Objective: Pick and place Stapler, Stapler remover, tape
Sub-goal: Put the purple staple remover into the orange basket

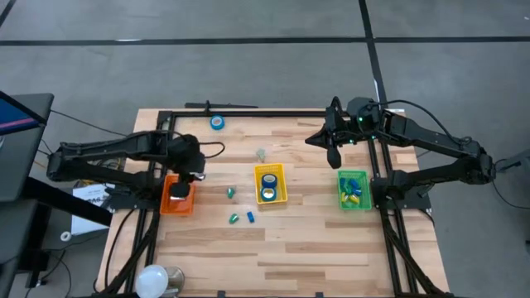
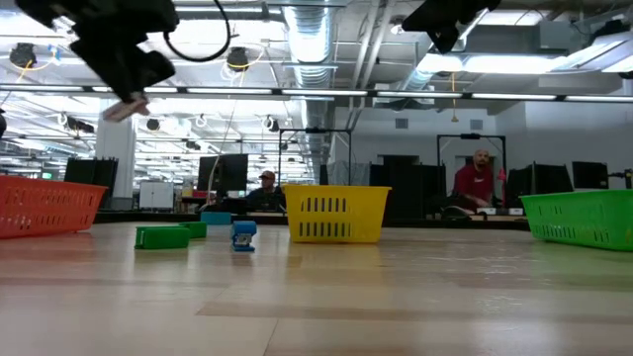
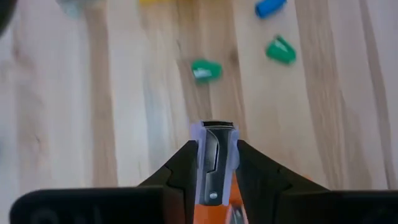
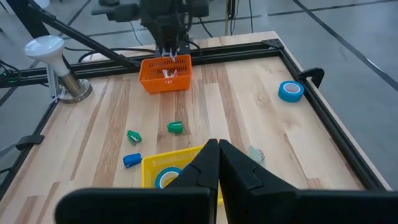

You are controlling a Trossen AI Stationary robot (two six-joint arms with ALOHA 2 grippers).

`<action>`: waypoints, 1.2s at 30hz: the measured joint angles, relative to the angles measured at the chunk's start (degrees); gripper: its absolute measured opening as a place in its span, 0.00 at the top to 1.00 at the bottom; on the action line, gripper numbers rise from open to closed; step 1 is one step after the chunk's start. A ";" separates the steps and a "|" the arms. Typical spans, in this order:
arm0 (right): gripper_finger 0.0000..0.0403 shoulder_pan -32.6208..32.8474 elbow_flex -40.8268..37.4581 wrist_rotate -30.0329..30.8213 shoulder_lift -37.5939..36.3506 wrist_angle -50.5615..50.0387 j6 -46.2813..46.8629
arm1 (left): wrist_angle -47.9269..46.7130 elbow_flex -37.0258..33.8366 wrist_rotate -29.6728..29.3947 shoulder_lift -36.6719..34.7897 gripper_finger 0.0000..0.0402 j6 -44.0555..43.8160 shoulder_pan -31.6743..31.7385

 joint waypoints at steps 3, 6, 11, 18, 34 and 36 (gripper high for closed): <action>1.00 0.00 0.00 0.00 0.01 0.06 0.00 | -3.14 0.00 0.01 0.02 0.80 -0.01 -0.82; 1.00 0.00 0.00 0.00 0.01 0.07 0.00 | -3.52 -1.16 0.43 0.00 0.80 -1.67 -1.59; 1.00 0.00 0.00 0.00 0.01 0.08 0.00 | -3.86 -5.48 4.48 -0.32 0.80 -5.45 -2.81; 1.00 0.07 0.00 0.00 -0.01 0.41 0.00 | -3.87 -7.51 4.73 -0.37 0.80 -6.64 -5.33; 1.00 0.07 0.00 0.00 0.01 0.48 -0.02 | -3.84 -7.02 4.84 -0.37 0.79 -22.67 -6.29; 1.00 0.07 0.00 0.00 0.01 0.48 -0.22 | -4.37 -7.02 4.84 -0.37 0.80 -29.79 -6.29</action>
